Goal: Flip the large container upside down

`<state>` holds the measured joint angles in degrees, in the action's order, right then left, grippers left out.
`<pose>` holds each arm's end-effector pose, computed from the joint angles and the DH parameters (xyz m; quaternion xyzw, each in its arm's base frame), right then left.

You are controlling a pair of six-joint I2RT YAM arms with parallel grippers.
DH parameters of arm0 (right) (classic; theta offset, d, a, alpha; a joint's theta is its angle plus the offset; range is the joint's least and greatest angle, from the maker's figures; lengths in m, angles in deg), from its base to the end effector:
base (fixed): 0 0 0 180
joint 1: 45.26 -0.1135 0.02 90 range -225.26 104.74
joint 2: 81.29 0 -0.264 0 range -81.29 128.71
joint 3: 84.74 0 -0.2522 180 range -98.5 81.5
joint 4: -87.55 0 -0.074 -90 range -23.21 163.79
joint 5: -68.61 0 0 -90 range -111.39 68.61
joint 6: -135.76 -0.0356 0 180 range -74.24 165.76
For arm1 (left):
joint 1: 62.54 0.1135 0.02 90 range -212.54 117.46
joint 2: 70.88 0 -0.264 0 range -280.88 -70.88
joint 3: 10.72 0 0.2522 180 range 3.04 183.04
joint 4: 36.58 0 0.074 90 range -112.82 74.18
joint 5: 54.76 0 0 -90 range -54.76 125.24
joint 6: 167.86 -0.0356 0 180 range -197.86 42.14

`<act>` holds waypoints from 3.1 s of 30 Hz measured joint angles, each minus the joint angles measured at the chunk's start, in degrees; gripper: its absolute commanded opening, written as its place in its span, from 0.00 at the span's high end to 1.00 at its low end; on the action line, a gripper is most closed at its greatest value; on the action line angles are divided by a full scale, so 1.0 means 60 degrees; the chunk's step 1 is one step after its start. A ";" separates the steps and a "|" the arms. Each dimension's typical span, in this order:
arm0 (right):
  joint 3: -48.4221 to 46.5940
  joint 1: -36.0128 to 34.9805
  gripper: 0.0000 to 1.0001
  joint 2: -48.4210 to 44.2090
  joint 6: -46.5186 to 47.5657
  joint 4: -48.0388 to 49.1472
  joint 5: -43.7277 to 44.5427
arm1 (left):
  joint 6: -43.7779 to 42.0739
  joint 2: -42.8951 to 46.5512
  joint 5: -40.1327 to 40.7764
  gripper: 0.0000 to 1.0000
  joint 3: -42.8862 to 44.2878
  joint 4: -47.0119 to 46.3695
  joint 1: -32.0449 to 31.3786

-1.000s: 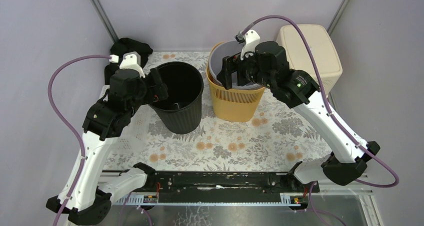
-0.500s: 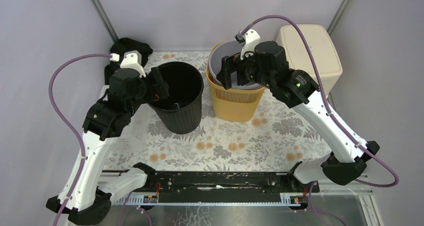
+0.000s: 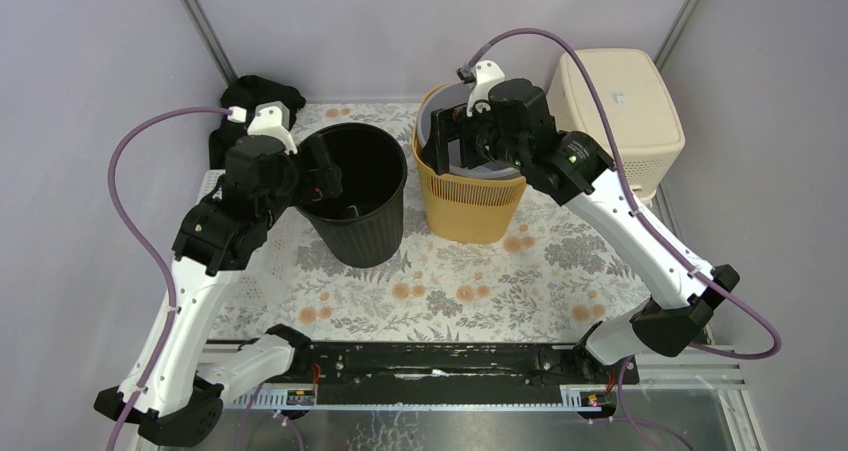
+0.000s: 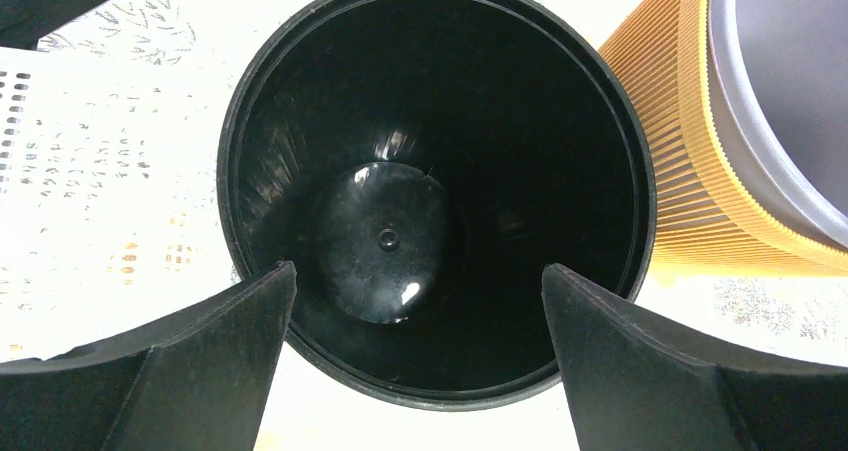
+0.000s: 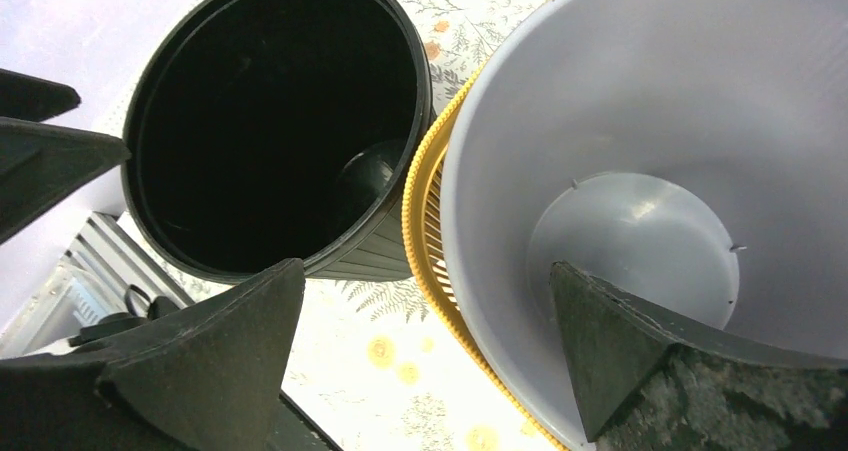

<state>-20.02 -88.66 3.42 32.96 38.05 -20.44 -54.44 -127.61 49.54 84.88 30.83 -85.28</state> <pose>0.2303 0.2170 0.4691 -0.2101 0.7862 0.2678 0.5159 0.1573 -0.0564 0.4407 -0.0687 0.8525 -0.1003 0.5084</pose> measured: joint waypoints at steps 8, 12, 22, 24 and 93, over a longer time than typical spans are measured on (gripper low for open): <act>-0.0015 0.0117 0.01 -0.0204 -0.0492 0.0018 -0.0058 | 0.0080 -0.0109 -0.0226 0.00 -0.0058 -0.0117 0.0000; 0.0790 0.0157 0.01 -0.0874 -0.0423 0.0313 0.0208 | 0.0080 -0.0233 -0.0386 0.00 -0.0058 -0.0204 0.0000; 0.1920 0.0186 0.01 -0.2149 0.0047 0.0947 0.1654 | 0.0080 -0.0233 -0.0838 0.00 -0.0058 -0.0404 0.0000; 0.1701 0.0189 0.01 -0.1912 0.0033 0.0860 0.1712 | 0.0080 -0.0233 -0.0914 0.00 -0.0058 -0.0477 0.0000; 0.0710 0.0557 0.00 -0.1213 -0.0189 -0.0590 0.2659 | 0.0076 -0.1512 -0.2816 0.00 0.0823 -0.1319 -0.0004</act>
<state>-15.76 -85.32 -3.86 31.82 34.51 -4.49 -53.98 -136.68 32.65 89.82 22.92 -85.30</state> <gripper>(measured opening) 0.993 0.998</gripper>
